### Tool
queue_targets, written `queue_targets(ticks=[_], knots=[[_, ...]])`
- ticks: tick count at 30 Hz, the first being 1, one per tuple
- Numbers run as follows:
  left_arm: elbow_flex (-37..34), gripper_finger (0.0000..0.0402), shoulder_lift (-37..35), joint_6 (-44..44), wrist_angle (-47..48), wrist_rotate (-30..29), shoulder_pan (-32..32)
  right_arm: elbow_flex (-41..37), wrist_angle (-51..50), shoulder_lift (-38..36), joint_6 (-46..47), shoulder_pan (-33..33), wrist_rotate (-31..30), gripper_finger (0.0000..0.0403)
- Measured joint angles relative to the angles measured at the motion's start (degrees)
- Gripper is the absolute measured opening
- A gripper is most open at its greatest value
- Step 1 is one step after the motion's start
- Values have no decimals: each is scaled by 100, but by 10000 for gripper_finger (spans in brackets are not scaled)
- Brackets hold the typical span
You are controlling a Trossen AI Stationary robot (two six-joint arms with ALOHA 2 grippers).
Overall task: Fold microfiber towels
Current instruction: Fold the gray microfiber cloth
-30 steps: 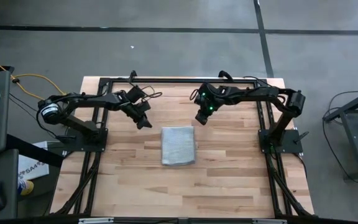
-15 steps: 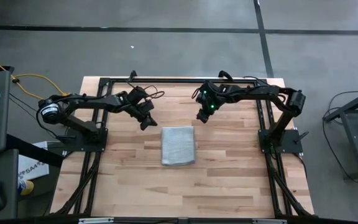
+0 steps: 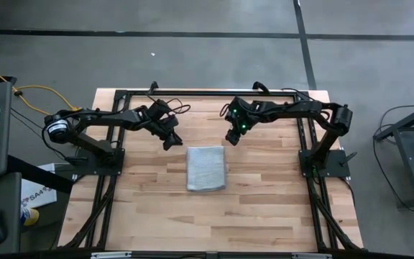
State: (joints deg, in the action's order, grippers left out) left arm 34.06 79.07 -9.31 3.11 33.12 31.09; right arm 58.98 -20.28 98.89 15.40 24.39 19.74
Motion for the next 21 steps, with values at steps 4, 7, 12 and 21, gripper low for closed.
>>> queue_targets(ticks=[4, 7, 12, 21], knots=[[0, 157, 78, -152, -37, 67, -2, 2, 17, 23, 143, -35, -10, 170], [0, 167, 292, -296, -39, 270, -2, 9, 48, 213, 275, -60, 101, 175], [-2, 171, 733, -348, -202, 541, -15, 4, 256, 674, 404, -75, 599, 177], [4, 171, 1091, -408, -683, 828, 0, 0, 490, 833, 411, 10, 887, 177]])
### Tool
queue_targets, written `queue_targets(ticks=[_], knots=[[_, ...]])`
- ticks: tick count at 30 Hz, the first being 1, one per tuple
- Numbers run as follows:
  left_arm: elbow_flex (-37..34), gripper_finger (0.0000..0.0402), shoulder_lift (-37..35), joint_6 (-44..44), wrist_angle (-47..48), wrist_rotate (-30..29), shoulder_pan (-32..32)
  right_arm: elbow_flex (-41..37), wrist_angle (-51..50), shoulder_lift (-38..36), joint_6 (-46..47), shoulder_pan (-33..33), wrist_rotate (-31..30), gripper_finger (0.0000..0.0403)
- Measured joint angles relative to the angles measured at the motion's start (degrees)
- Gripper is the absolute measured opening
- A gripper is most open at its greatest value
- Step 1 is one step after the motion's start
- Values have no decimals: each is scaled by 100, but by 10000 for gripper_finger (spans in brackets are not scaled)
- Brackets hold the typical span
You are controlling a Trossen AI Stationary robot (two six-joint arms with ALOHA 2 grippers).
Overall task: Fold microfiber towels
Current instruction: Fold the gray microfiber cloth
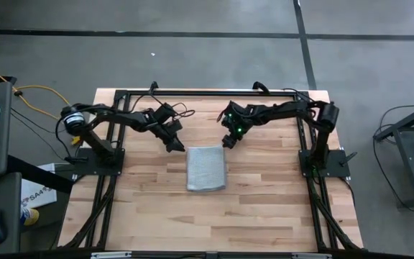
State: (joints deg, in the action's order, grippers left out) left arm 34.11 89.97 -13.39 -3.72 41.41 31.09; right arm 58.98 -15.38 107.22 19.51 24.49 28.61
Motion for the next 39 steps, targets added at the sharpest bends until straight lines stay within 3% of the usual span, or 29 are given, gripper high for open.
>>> queue_targets(ticks=[17, 35, 39], knots=[[0, 171, 265, -63, -290, 54, 0, 17, 403, 362, 149, -149, 509, 176], [-2, 171, 257, -64, -606, 66, 0, 9, 608, 385, 296, -239, 538, 176], [-2, 171, 256, -206, -574, -212, 0, 7, 621, 387, 319, -245, 538, 176]])
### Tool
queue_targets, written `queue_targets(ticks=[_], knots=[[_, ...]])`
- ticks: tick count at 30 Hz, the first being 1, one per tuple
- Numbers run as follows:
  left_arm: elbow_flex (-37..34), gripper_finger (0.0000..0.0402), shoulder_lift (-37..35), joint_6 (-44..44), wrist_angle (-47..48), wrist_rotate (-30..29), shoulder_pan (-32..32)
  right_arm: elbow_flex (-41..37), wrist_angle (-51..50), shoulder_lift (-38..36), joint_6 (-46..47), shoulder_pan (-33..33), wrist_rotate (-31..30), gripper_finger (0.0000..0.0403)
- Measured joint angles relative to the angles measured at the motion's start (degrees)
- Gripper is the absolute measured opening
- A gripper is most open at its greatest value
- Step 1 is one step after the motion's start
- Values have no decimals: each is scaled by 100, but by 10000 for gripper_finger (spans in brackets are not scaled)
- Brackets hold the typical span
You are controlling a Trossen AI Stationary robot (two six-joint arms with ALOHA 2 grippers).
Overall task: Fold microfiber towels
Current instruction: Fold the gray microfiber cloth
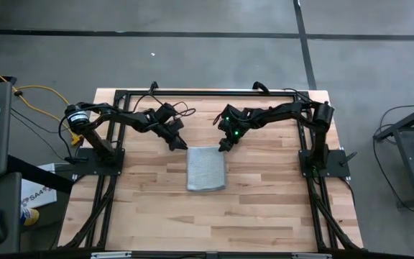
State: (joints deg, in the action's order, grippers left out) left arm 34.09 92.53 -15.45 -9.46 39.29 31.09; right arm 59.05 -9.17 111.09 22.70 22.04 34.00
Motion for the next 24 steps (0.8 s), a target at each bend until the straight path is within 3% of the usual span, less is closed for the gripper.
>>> queue_targets(ticks=[6, 18, 24], knots=[[0, 171, 0, -137, 9, -271, 0, -2, 33, 3, 0, -17, 32, 176], [72, 172, 361, -301, -254, 30, -31, -7, 87, 7, 17, -33, 70, 176], [437, 211, 684, -220, -185, 62, -350, -7, 85, 7, 9, -37, 78, 176]])
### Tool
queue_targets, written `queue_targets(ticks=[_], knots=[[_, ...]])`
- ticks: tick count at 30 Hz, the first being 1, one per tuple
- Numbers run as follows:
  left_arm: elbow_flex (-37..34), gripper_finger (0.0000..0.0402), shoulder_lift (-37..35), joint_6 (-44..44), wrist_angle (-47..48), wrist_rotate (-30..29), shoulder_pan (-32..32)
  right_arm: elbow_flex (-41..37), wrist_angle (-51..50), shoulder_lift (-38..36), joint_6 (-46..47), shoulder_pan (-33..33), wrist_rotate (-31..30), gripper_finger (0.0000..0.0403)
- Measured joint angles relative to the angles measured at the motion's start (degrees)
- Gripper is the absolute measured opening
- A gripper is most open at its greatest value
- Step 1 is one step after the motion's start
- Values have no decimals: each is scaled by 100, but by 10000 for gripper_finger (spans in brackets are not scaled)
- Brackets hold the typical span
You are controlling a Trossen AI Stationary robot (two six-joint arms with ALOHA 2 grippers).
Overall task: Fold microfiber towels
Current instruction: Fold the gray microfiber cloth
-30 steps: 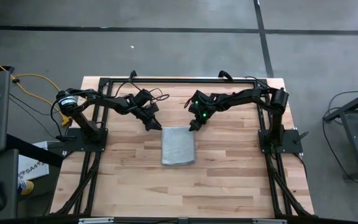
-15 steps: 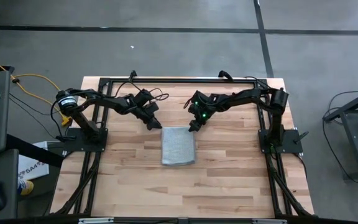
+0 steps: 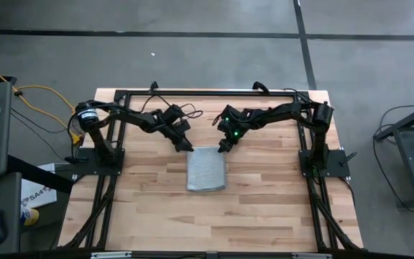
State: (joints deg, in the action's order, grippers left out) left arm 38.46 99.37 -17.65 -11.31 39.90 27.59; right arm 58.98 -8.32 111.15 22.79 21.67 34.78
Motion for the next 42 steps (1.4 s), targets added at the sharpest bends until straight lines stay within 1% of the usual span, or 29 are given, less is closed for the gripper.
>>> queue_targets(ticks=[4, 6, 9, 13, 24, 28, 36, 39, 42], knots=[[139, 253, 16, -18, 232, -111, -99, 0, 2, 0, -2, 0, 69, 176], [149, 267, 16, -15, 355, -118, -94, 0, -2, 2, -3, -6, 95, 176], [158, 275, 14, 107, 694, -148, -97, 0, -2, 2, -7, -11, 114, 176], [152, 271, 14, 107, 790, -48, -97, 0, -4, 2, -28, -13, 116, 176], [144, 237, 16, 119, 1006, 115, -100, 0, -4, 2, -50, -13, 119, 176], [140, 208, 18, 220, 1018, 85, -105, 0, -7, 2, -50, -13, 119, 176], [136, 137, 20, 239, 1001, -121, -104, 0, -36, 2, -22, -9, 121, 176], [134, 122, 22, 283, 1001, -121, -105, 0, -39, 2, -20, -9, 121, 173], [134, 117, 22, 286, 990, -192, -104, 0, -53, 2, -26, -2, 120, 161]])
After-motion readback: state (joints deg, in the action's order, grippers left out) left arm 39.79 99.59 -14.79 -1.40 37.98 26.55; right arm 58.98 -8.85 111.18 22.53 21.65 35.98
